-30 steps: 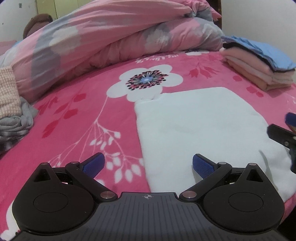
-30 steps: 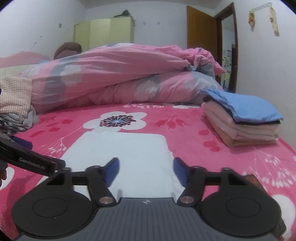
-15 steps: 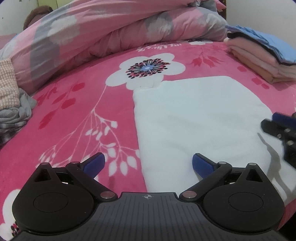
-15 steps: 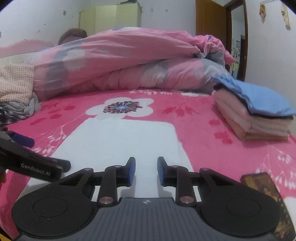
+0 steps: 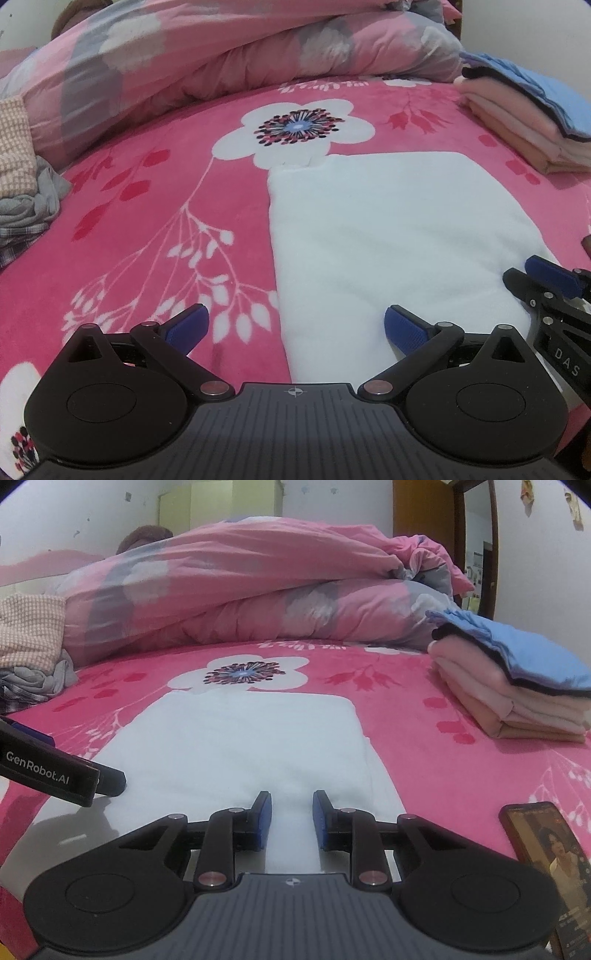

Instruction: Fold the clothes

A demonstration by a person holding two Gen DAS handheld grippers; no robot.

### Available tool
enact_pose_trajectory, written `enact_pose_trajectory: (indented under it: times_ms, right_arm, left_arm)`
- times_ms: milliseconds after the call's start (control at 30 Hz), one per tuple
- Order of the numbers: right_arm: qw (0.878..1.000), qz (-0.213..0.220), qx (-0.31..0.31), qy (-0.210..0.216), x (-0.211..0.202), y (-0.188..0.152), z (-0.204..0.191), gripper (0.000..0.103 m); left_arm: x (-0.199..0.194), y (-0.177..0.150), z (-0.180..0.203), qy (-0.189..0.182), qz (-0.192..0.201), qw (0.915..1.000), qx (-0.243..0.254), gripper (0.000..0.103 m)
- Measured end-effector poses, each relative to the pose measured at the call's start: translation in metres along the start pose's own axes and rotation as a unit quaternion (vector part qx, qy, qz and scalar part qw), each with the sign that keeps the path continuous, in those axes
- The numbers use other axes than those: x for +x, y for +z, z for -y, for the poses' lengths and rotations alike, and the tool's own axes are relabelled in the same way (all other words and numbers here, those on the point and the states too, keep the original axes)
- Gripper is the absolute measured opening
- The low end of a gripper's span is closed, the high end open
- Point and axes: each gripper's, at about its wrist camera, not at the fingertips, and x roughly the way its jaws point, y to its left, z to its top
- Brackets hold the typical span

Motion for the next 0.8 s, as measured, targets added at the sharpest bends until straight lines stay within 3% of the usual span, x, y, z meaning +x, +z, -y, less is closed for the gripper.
enact_pose_trajectory:
  times_ms: [800]
  right_arm:
    - [1.000,0.003,0.004,0.004,0.0009,-0.0029,0.0004,0.027]
  left_arm:
    - [0.0034,0.0018,-0.0034,-0.011,-0.018,0.9994,-0.028,0.103]
